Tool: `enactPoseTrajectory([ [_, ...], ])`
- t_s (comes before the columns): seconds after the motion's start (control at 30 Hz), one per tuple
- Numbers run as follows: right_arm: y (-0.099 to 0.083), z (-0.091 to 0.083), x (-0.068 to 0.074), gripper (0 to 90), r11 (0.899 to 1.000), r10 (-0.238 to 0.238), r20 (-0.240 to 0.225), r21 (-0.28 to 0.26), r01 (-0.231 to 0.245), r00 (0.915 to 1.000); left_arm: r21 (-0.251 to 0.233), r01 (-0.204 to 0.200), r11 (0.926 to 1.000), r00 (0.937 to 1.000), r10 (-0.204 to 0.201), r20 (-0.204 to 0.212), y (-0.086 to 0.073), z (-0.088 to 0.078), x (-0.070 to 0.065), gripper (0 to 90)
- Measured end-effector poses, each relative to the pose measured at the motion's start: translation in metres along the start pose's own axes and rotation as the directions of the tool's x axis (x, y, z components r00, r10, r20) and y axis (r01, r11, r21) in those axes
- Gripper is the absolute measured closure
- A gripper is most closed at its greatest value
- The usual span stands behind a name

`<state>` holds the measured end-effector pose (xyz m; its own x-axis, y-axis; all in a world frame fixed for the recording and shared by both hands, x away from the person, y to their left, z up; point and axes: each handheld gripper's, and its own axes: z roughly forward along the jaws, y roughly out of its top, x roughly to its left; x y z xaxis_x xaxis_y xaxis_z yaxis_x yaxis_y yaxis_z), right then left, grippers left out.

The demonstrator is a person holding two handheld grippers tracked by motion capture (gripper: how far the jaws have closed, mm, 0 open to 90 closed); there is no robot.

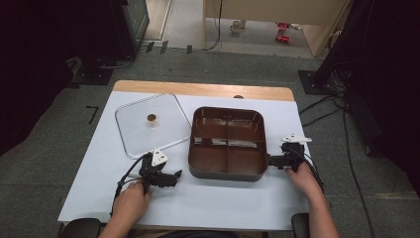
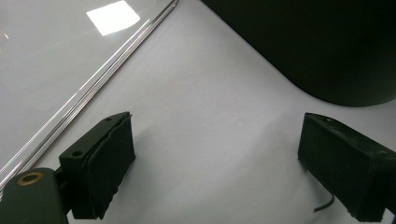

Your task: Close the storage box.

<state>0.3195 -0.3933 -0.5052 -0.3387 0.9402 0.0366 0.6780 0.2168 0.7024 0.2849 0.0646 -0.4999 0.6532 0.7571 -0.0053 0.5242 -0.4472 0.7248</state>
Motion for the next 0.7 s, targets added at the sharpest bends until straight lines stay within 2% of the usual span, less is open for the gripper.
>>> enactPoseTrajectory([
  [0.7,0.0000,0.0000,0.0000,0.1,1.000,0.000,0.000,0.000,0.000,1.0000,0.003,-0.002,1.0000,1.0000,0.002,-0.002,0.0004,0.0002,-0.0002,10.6],
])
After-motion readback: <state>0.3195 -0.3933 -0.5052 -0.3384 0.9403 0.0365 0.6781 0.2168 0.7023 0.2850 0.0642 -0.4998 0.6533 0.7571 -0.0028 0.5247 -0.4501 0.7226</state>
